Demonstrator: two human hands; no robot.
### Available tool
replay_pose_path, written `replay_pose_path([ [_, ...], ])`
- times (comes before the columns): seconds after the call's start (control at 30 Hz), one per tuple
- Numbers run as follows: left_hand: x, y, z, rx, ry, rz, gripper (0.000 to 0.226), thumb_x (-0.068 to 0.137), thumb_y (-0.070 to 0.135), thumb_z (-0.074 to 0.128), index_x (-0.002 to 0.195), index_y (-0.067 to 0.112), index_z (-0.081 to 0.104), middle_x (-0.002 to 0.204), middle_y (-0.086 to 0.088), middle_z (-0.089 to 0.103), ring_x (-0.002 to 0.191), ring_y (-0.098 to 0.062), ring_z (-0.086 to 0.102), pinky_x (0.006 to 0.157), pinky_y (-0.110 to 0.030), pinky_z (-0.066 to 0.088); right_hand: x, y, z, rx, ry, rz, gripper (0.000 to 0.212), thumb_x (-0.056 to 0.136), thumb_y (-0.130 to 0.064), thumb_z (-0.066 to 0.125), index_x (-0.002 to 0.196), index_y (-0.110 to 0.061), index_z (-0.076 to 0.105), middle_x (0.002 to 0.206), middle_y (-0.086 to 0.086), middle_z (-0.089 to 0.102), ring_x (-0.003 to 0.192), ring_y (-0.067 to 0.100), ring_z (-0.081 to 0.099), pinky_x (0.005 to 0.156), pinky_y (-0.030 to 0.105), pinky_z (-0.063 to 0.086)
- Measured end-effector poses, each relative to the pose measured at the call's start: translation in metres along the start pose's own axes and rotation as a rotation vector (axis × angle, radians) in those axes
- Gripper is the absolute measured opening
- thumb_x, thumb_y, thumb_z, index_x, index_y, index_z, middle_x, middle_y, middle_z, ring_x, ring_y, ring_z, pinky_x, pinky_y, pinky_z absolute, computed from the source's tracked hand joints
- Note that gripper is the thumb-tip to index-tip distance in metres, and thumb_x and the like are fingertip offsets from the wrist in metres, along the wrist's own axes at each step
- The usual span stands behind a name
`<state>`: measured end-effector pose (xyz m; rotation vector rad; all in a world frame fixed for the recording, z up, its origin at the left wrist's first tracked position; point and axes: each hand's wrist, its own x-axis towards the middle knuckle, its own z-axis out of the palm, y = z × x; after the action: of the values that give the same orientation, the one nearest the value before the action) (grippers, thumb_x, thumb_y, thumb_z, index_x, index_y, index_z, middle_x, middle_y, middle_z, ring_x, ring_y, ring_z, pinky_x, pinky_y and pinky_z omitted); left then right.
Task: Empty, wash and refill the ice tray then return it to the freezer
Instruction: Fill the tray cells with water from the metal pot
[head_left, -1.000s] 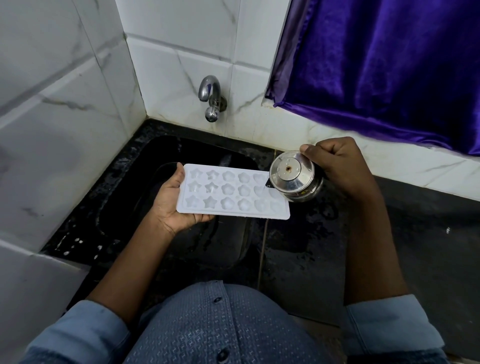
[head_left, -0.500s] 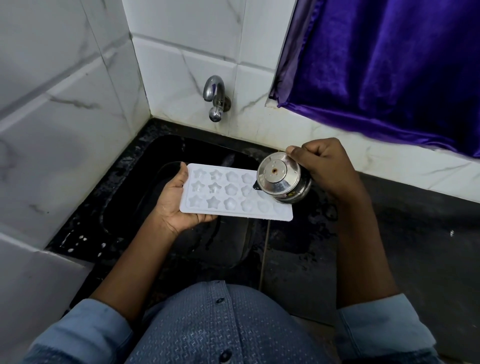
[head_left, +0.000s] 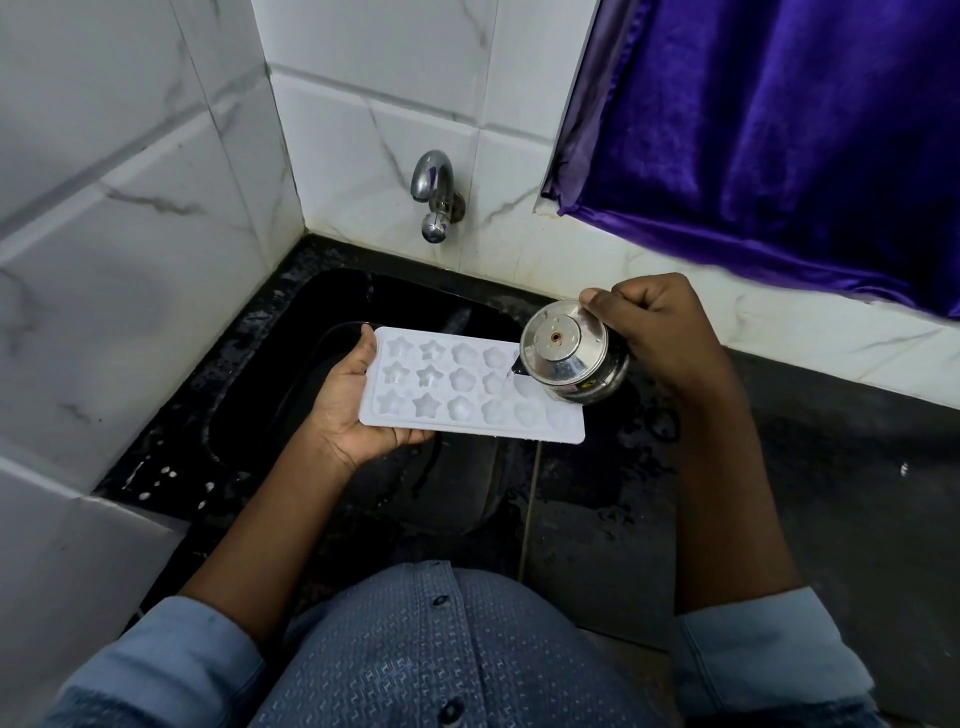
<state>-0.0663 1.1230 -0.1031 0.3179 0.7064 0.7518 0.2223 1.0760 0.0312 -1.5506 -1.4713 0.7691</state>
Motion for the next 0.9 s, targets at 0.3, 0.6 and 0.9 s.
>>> replay_pose_path([
  [0.3, 0.000, -0.001, 0.000, 0.009, 0.009, -0.009, 0.080, 0.097, 0.078, 0.038, 0.143, 0.018, 0.062, 0.143, -0.018, 0.065, 0.126, -0.043, 0.066, 0.101, -0.062, 0.051, -0.001, -0.001, -0.001, -0.003, 0.002, -0.010, 0.055, 0.099, -0.023, 0.072, 0.054, -0.008, 0.045, 0.048, -0.003, 0.034, 0.047, 0.014, 0.030, 0.049, 0.022, 0.032],
  [0.6, 0.000, -0.004, 0.002, 0.006, 0.015, -0.022, 0.080, 0.098, 0.078, 0.038, 0.142, 0.017, 0.063, 0.143, -0.019, 0.065, 0.125, -0.043, 0.066, 0.102, -0.064, 0.048, -0.001, -0.004, 0.011, -0.016, -0.004, -0.009, 0.057, 0.099, -0.025, 0.072, 0.051, -0.014, 0.042, 0.048, -0.004, 0.032, 0.046, 0.014, 0.030, 0.050, 0.024, 0.031],
  [0.9, -0.005, -0.005, 0.007, -0.009, -0.002, -0.044, 0.082, 0.097, 0.079, 0.039, 0.143, 0.016, 0.062, 0.142, -0.020, 0.065, 0.123, -0.044, 0.067, 0.093, -0.060, 0.058, -0.003, -0.006, 0.029, 0.001, -0.034, -0.014, 0.056, 0.097, -0.027, 0.073, 0.048, -0.014, 0.050, 0.052, 0.009, 0.035, 0.050, 0.020, 0.032, 0.054, 0.031, 0.032],
])
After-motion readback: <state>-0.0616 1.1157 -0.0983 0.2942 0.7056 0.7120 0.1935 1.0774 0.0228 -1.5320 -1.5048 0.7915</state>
